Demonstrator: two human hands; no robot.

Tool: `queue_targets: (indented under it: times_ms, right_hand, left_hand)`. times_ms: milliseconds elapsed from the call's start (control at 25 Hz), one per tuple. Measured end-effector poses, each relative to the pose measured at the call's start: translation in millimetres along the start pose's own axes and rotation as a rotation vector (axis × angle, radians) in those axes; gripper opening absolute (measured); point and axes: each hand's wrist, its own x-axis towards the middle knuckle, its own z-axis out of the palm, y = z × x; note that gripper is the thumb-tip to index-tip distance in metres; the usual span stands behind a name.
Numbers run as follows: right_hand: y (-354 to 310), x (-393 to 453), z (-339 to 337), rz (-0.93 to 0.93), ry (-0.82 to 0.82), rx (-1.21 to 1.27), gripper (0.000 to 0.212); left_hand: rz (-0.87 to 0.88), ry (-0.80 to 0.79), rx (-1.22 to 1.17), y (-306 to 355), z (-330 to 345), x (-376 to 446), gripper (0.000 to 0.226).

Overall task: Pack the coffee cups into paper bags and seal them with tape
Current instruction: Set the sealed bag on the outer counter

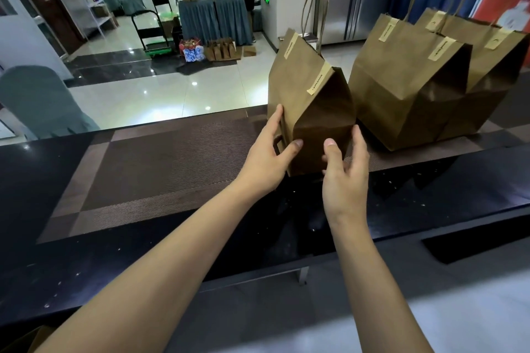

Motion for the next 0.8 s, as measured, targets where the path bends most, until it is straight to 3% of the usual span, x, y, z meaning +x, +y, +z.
queue_targets:
  times_ms: [800]
  right_hand:
    - [-1,9,6,0.058,0.007,-0.027,0.059]
  left_hand:
    - [-0.001,0.047,-0.032,-11,-4,10,0.073]
